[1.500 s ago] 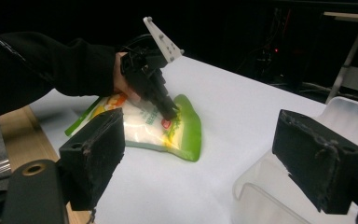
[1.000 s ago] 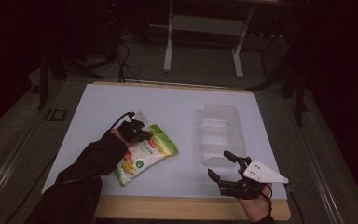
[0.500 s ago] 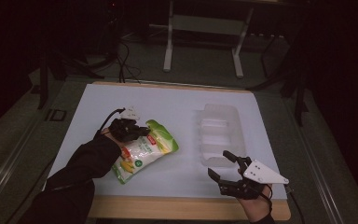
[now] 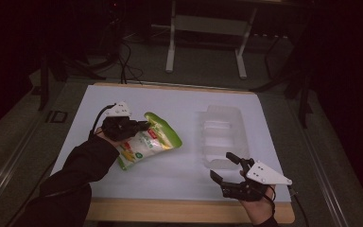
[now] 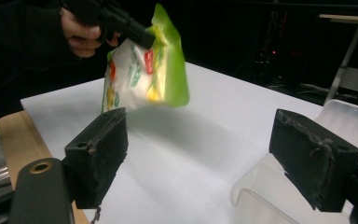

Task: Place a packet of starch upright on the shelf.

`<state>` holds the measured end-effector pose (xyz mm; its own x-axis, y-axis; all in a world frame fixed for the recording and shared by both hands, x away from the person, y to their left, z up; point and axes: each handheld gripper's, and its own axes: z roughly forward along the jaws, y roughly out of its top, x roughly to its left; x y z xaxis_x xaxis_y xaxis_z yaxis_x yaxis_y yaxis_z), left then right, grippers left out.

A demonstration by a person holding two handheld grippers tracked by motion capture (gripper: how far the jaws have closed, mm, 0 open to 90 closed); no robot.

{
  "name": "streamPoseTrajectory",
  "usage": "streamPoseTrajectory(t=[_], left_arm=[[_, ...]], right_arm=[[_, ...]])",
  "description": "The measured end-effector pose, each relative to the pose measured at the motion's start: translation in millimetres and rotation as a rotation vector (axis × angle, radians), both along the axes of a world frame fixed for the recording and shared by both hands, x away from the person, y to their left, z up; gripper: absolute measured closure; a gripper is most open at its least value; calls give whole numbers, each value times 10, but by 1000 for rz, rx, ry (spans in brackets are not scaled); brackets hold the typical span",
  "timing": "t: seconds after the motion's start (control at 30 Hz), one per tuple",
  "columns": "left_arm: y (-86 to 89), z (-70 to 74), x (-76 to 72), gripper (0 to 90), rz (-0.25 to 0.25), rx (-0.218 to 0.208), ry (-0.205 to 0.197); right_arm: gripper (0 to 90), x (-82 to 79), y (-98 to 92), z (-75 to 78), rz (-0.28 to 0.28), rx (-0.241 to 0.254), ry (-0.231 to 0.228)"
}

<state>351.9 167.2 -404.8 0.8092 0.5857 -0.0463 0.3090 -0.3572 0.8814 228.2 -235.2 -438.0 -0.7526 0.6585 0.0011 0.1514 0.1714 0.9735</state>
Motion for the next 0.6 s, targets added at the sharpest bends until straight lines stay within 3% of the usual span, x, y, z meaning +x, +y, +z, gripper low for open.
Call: streamPoseTrajectory(t=[0.1, 0.17, 0.27, 0.3, 0.37, 0.47, 0.53, 0.6], left_arm=[[-18, 38, -27, 879, 12, -33, -14], [-76, 110, -84, 879, 12, -81, -50], [-126, 158, -128, 879, 17, -137, -75], [-126, 158, -128, 879, 17, -137, -75], [-172, 191, -165, 879, 18, -188, -93], [-220, 215, -192, 879, 17, -234, -101], [-257, 222, -214, 879, 23, -258, -113], [-291, 229, -224, 879, 9, -279, -113]], right_arm=[[193, 3, 9, 17, 5, 7, -7], [202, 18, 33, 68, 32, 13, -22], [214, 52, 76, 123, 54, 13, -42], [214, 52, 76, 123, 54, 13, -42], [214, 96, 128, 204, 52, -8, -53], [209, 211, 177, 291, 54, 21, 4], [212, 255, 196, 312, 55, 30, 12], [221, 410, 283, 369, 79, 55, 37]])
